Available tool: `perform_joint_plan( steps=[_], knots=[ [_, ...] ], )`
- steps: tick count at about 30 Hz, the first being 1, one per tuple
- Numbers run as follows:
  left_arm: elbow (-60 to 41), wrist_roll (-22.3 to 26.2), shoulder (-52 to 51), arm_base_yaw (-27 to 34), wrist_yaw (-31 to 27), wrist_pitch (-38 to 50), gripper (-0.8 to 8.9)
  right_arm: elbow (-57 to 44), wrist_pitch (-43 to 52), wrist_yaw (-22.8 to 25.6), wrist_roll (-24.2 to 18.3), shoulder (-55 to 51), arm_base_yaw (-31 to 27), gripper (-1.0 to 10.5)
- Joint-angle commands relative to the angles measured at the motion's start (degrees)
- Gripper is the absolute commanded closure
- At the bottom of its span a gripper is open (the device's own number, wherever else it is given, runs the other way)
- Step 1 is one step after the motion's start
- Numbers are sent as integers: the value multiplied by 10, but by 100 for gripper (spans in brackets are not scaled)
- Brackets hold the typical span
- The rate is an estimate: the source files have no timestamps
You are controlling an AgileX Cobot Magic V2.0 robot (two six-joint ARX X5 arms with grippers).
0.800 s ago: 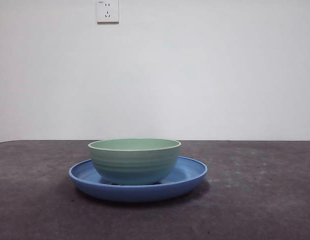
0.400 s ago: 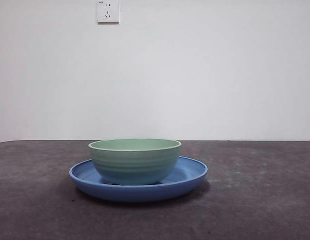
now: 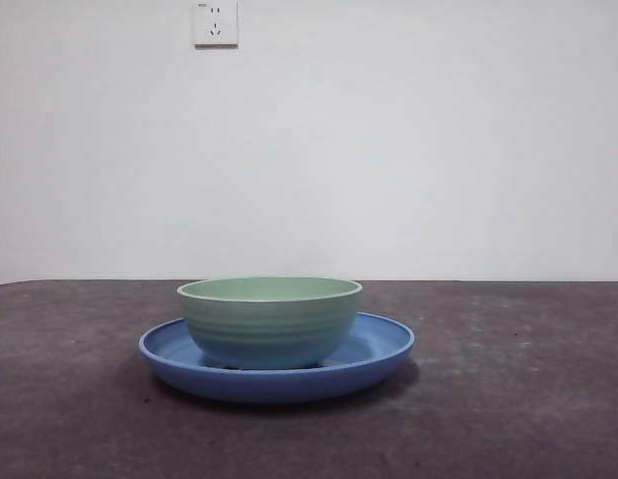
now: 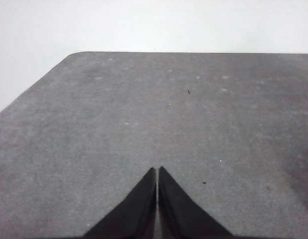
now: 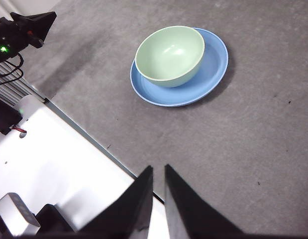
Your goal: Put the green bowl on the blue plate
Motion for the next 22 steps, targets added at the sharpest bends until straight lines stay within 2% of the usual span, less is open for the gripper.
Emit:
perform_joint_plan(
  steps=[1, 22],
  knots=[
    [-12, -18, -1, 1, -6, -4, 806, 11, 7, 0, -5, 2, 3, 911],
    [-12, -15, -1, 1, -6, -2, 806, 11, 7, 0, -5, 2, 3, 911]
  ],
)
